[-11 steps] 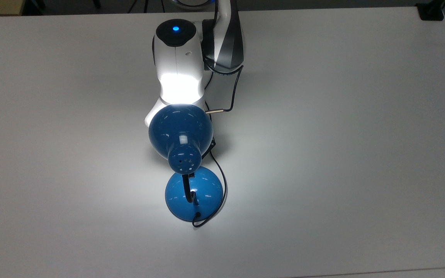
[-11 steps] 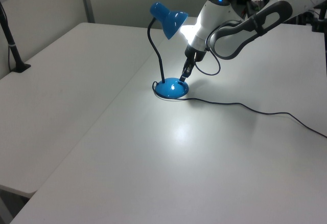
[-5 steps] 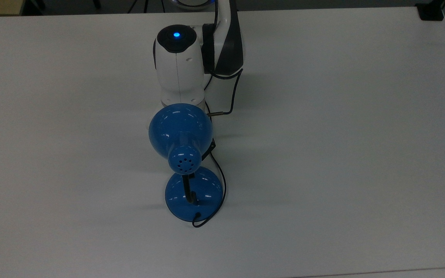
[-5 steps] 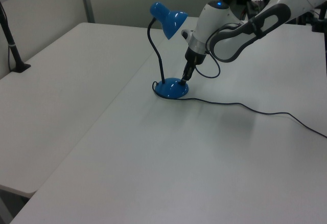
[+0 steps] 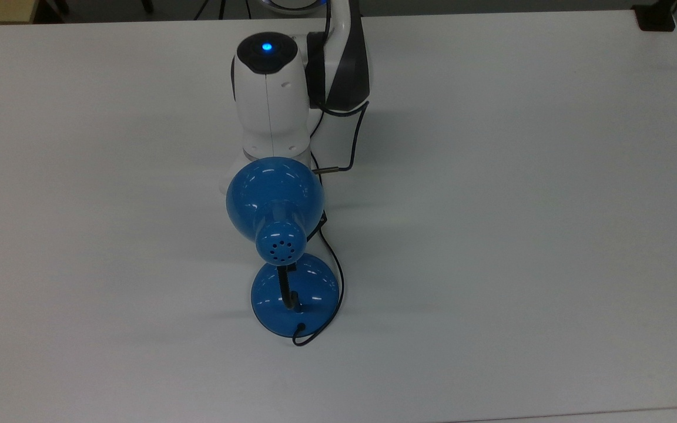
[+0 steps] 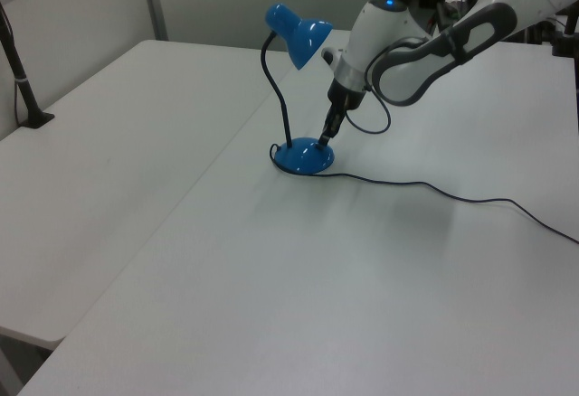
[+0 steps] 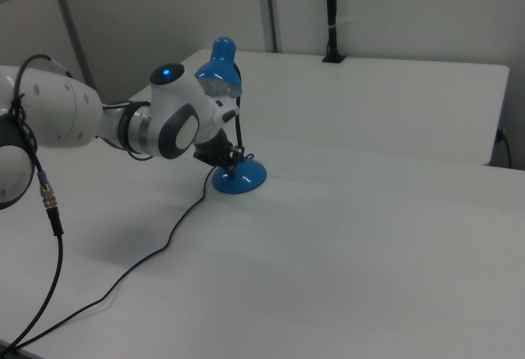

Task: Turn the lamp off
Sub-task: 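Lift the gripper up and away from the lamp base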

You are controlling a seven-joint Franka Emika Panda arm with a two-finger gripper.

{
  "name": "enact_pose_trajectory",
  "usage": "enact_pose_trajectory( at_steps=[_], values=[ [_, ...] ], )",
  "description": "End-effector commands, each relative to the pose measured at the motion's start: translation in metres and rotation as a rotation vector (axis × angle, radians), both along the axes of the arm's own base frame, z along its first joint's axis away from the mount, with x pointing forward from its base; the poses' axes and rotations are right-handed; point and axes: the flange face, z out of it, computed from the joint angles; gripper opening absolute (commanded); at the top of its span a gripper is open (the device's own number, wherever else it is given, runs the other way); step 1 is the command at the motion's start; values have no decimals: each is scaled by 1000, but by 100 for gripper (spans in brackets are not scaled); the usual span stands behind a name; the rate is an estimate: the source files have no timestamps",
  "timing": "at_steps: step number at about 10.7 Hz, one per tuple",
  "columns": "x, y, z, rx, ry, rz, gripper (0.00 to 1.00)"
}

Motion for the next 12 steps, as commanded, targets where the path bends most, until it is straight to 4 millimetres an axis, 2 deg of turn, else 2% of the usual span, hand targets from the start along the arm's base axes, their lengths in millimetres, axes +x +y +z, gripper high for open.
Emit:
enact_pose_trajectory(
  at_steps=[1, 3, 4, 6, 7, 8, 9, 12],
  values=[
    [-55, -7, 66, 48, 32, -64, 0],
    [-78, -13, 105, 74, 152, -138, 3],
    [-91, -17, 125, 83, 195, -164, 9],
    [-116, -28, 164, 94, 246, -207, 35],
    [-129, -37, 180, 95, 273, -225, 90],
    [-140, -43, 193, 90, 297, -221, 100],
    [-149, -51, 205, 92, 301, -236, 100],
    [-156, -51, 205, 89, 343, -246, 100]
  ],
)
